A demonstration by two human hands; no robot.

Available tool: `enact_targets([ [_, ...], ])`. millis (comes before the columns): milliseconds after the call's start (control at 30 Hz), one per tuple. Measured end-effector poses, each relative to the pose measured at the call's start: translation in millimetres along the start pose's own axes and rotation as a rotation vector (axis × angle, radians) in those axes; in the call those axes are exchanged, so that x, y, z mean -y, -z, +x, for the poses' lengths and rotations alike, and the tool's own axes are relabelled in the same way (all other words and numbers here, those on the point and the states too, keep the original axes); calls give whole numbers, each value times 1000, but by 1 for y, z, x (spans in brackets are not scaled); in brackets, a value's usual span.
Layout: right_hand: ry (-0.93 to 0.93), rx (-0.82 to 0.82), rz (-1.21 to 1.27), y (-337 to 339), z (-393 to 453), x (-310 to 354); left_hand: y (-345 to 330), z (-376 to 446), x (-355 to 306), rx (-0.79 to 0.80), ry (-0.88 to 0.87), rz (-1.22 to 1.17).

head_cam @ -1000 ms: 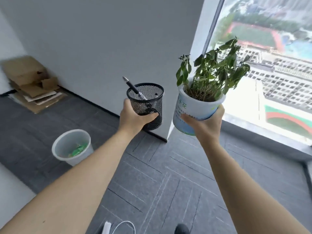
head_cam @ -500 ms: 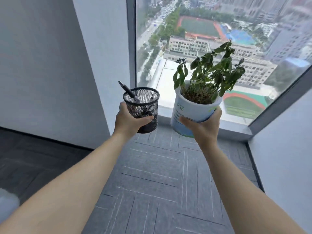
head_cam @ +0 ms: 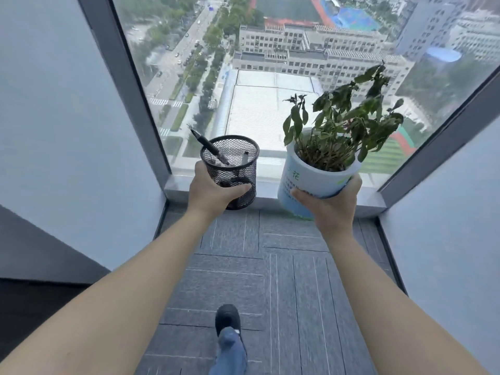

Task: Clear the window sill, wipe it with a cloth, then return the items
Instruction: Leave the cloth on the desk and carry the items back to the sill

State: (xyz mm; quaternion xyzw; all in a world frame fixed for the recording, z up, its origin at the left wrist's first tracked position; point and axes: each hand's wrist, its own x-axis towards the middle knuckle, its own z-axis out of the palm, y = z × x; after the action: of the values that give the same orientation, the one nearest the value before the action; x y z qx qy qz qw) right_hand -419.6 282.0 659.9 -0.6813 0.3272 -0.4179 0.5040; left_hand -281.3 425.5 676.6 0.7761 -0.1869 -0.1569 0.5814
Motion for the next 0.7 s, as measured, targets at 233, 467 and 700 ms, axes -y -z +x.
enact_targets([
  [233,-83,-38,-41,-32,117,-89,-78,136,37,62,76,30],
  [467,-162,-45,-65,-61,201,-184,-150,238,93,48,139,35],
  [700,-208,-2,-64,-98,272,-325,-230,331,189,14,166,23],
])
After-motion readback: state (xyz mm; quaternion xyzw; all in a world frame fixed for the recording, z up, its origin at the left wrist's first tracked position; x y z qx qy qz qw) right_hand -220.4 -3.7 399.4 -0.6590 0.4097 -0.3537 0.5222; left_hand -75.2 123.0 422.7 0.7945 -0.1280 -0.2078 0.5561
